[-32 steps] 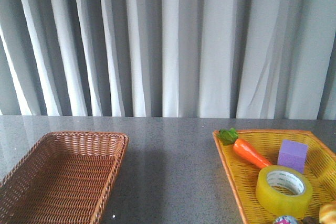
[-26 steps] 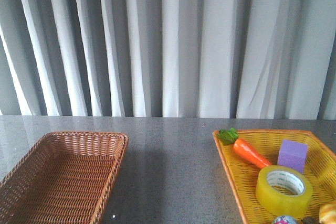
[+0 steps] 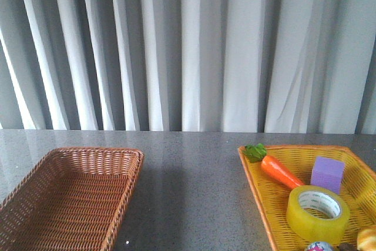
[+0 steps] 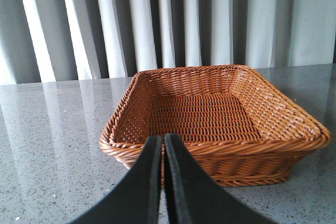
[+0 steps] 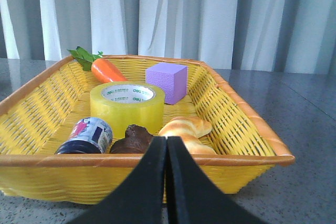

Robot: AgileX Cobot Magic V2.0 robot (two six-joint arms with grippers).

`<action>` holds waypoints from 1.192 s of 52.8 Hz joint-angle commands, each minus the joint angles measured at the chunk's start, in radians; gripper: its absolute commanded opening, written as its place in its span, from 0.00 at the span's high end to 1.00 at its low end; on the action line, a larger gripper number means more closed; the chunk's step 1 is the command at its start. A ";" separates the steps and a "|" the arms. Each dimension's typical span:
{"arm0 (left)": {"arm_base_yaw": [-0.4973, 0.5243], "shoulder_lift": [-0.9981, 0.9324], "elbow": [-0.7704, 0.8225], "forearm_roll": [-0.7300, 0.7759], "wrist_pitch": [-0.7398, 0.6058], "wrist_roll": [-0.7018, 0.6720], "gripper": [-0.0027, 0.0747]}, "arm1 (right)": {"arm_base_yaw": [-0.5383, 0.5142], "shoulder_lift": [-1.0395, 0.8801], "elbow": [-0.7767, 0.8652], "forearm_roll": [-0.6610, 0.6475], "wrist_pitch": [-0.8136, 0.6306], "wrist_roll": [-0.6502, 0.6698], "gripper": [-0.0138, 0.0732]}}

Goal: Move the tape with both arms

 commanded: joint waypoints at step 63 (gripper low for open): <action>-0.054 0.546 -0.802 -0.105 -0.104 0.110 0.97 | 0.001 0.641 -0.883 -0.215 0.005 0.310 0.85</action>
